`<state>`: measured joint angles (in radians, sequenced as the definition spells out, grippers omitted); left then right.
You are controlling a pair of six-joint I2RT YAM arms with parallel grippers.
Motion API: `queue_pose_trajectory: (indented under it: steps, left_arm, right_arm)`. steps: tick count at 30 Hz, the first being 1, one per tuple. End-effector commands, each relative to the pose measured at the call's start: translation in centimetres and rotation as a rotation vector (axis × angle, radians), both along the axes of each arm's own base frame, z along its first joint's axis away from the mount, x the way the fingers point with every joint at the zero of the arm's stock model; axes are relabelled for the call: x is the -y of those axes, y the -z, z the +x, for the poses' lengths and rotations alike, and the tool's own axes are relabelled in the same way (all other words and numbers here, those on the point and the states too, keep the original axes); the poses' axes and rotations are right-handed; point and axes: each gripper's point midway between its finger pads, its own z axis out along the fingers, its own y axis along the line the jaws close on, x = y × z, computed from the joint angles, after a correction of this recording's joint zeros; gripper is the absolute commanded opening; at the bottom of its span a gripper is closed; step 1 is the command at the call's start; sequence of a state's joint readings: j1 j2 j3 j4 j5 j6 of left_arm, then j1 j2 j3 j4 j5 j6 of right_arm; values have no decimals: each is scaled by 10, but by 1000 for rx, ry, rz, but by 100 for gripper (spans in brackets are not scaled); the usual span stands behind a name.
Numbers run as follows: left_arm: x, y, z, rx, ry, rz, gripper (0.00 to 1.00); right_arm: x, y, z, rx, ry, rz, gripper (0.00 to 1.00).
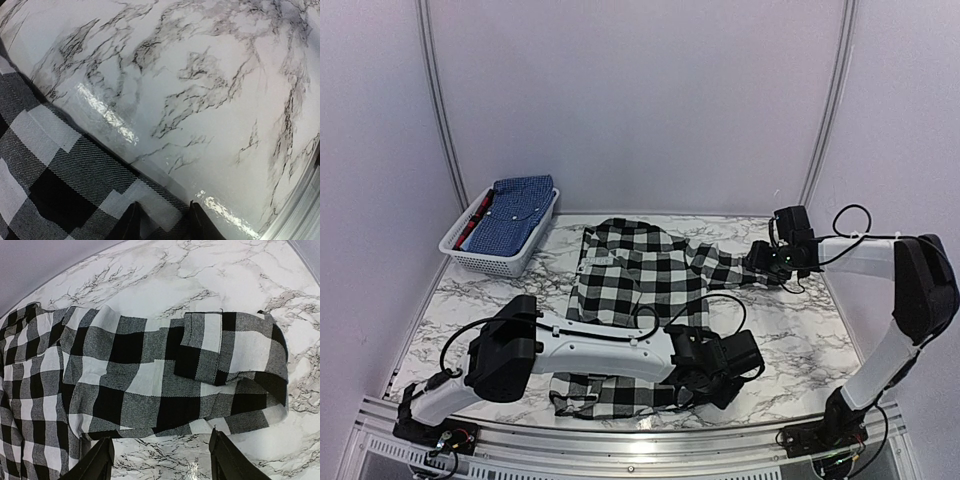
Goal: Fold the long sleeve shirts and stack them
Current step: Pick up the 1/3-folded shirt from the center of the board.
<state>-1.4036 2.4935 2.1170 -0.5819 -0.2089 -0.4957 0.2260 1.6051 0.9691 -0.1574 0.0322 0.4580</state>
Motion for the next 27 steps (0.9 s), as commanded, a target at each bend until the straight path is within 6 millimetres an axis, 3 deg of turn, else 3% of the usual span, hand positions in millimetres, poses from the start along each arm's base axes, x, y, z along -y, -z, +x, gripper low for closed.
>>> queue_pose_trajectory:
  steps: [1,4,7,10,16,20,23,27]
  left_arm:
    - [-2,20,-12,-33,41,50,38]
    - [-4,22,-11,-32,34,55,31]
    - [-4,20,-9,-21,26,53,11]
    - [-4,7,-5,-1,15,35,0]
    - [-2,-51,12,42,-35,-68,0]
    - [-7,-88,21,45,-57,-173,0]
    - [-14,-98,25,24,-72,-208,0]
    - [-20,-98,25,-20,-82,-246,0]
  right_arm:
    - [-3,-3,6,17,-8,2,61]
    - [-2,-3,7,20,-5,-1,61]
    - [-1,-2,7,19,-4,-3,61]
    - [0,-2,8,19,-2,-9,61]
    - [8,2,15,10,15,-17,61]
    - [26,12,20,-15,61,-61,62]
    - [45,14,25,-8,112,-58,62]
    - [60,15,39,-3,153,-94,62]
